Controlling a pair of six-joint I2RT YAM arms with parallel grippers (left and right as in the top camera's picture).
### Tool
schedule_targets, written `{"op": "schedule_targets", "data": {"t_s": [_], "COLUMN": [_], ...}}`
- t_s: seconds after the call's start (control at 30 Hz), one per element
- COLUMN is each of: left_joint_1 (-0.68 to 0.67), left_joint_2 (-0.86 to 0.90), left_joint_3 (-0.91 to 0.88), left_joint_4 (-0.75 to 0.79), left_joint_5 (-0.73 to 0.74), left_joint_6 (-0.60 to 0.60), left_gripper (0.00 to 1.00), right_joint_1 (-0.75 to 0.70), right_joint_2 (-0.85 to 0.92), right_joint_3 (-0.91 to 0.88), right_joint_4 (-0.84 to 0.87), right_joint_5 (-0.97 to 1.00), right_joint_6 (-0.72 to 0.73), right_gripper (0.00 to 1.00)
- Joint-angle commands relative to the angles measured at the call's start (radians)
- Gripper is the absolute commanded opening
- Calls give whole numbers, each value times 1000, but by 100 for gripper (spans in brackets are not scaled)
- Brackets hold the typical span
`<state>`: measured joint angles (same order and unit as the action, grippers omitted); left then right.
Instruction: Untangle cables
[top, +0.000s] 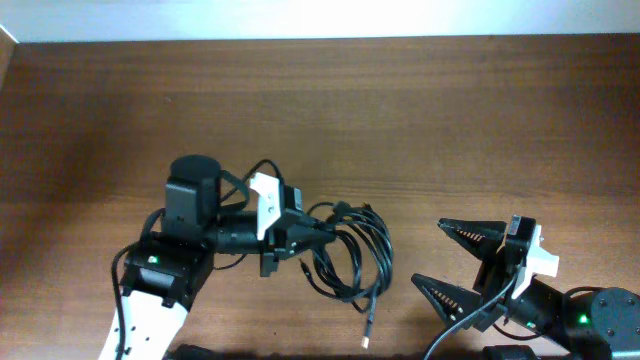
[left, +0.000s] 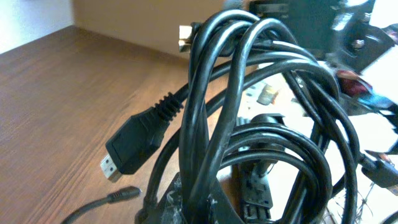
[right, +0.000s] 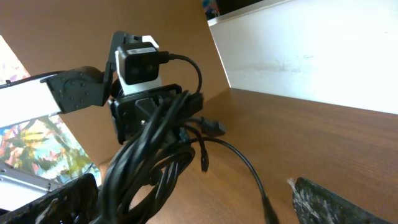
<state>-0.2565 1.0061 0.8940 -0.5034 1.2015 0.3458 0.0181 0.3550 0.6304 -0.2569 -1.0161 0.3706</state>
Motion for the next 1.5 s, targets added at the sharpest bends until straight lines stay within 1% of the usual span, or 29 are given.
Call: {"op": "schedule_targets", "data": {"t_s": [0.0, 0.13, 0.17, 0.23, 0.27, 0.3, 0.33, 0.43, 0.47, 0.57, 0.63, 0.7, 0.77, 0.83, 0.9, 0.93, 1.03, 1.1, 1.2, 1.27, 1.33, 1.37, 1.4, 1.43, 1.47], "left_joint_1": [-99, -134, -134, -134, -134, -134, -135, -162, -201, -238, -238, -238, -238, -238, -238, -238, -238, -238, -238, -238, -238, -238, -238, -238, -238], "left_joint_2": [1, 1, 1, 1, 1, 1, 1, 1, 1, 1, 1, 1, 1, 1, 1, 1, 1, 1, 1, 1, 1, 1, 1, 1, 1], "left_joint_3": [19, 19, 19, 19, 19, 19, 19, 19, 19, 19, 19, 19, 19, 19, 19, 19, 19, 19, 19, 19, 19, 19, 19, 19, 19], "left_joint_4": [64, 81, 80, 80, 80, 80, 84, 84, 84, 82, 83, 84, 84, 103, 129, 152, 164, 191, 212, 215, 214, 214, 214, 211, 203], "left_joint_5": [48, 48, 20, -91, -171, -212, -151, -133, -125, -122, -107, -29, -29, -29, -19, 14, 29, 96, 143, 141, 60, -60, -209, -316, -455], "left_joint_6": [11, 12, 11, -13, -58, -100, -101, -101, -83, -14, -14, 35, 35, 34, 34, 34, 34, 34, 34, 34, 17, -64, -165, -232, -296], "left_gripper": [0, 0, 0, 0, 0, 0, 0, 0, 0, 0, 0, 0, 0, 0, 0, 0, 0, 0, 0, 0, 0, 0, 0, 0, 0], "right_joint_1": [-6, -6, -6, -6, -6, -6, -6, -6, -6, -6, -6, -6, -6, -6, -6, -6, -6, -6, -6, -6, -6, -6, -6, -6, -6], "right_joint_2": [3, 3, 3, 3, 3, 3, 3, 3, 3, 3, 3, 3, 3, 3, 5, 8, 23, 45, 97, 101, 101, 101, 101, 101, 101], "right_joint_3": [16, 16, 16, 16, 16, 16, 16, 16, 16, 16, 16, 16, 16, 16, 16, 16, 16, 16, 16, 16, 16, 16, 16, 16, 16], "right_joint_4": [3, 3, 3, 3, 3, 3, 3, 2, 2, -5, -55, -133, -142, -180, -231, -253, -277, -304, -312, -313, -304, -296, -292, -292, -291], "right_joint_5": [-20, -13, -13, -13, -13, -13, -12, -1, 6, 32, 103, 210, 220, 239, 322, 360, 410, 457, 471, 465, 414, 394, 391, 391, 381], "right_joint_6": [7, 8, 8, 8, 7, 8, 8, 8, 7, 8, 8, 8, 7, -50, -50, -50, -50, -50, -49, -49, -58, -60, -60, -60, -61], "right_gripper": [99, 99, 99, 99, 99, 99, 99, 99, 99, 99, 99, 99, 99, 99, 99, 99, 99, 99, 99, 99, 99, 99, 99, 99, 99]}}
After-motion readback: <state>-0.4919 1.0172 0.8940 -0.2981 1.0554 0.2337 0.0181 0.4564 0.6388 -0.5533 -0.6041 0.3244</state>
